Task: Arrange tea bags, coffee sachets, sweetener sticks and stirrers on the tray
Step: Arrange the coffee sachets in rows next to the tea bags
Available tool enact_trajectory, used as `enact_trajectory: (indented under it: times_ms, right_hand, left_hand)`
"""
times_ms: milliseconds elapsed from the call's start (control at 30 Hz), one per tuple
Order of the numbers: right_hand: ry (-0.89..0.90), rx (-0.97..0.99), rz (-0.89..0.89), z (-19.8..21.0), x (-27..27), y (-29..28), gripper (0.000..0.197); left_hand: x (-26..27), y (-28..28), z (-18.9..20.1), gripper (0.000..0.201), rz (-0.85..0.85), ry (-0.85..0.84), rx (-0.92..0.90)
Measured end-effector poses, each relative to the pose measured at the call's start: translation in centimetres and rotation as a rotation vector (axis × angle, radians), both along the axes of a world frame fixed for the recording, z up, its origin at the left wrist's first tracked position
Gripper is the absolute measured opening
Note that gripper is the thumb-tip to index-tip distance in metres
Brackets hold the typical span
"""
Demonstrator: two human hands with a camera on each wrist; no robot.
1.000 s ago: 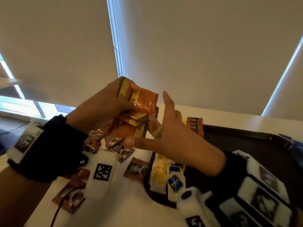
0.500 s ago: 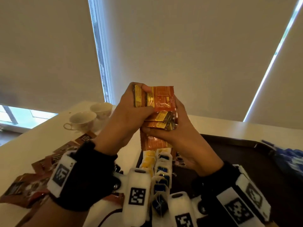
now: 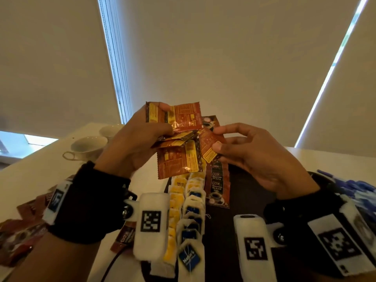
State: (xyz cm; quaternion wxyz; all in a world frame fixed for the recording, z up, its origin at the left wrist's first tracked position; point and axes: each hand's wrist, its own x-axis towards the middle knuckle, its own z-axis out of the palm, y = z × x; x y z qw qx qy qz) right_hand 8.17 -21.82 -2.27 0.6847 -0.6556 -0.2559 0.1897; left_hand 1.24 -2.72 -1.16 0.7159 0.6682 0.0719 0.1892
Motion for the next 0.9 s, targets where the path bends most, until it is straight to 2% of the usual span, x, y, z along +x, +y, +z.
enact_trajectory:
  times_ms: [300,433,567,667,767,833,900]
  right_hand:
    - [-0.049,-0.1,0.001,0.8,0.0,-0.9,0.017]
    - [-0.061,-0.12,0.02,0.7,-0.6,-0.3,0.012]
    - [-0.301,-0.319,0.005,0.4,-1.6,0.6,0.058]
    - [-0.507,-0.443,-0.063,-0.3,-2.3,1.6,0.074]
    - [-0.644,-0.5,-0.136,-1.0,-2.4,2.1,0.067]
    - [-0.653,-0.479,-0.156,-0.9,-2.4,1.9,0.055]
    - [-0.616,-0.439,-0.157,-0.5,-2.3,1.5,0.055]
  left_hand:
    - [0.3,-0.8,-0.4,0.034,0.029,0.005,-0.046]
    - [0.4,-1.0,-0.6,0.04,0.072,0.026,-0.014]
    - [0.3,-1.0,-0.3,0.035,0.106,0.008,0.045]
    - [0.2,-1.0,-0.2,0.035,0.093,0.005,0.078]
    - [-0.1,-1.0,-0.1,0.037,0.036,-0.002,0.127]
    - [-0.1,-1.0,0.0,0.038,0.007,0.001,0.148]
    - [-0.2,-1.1,0.1,0.037,-0.031,-0.005,0.136]
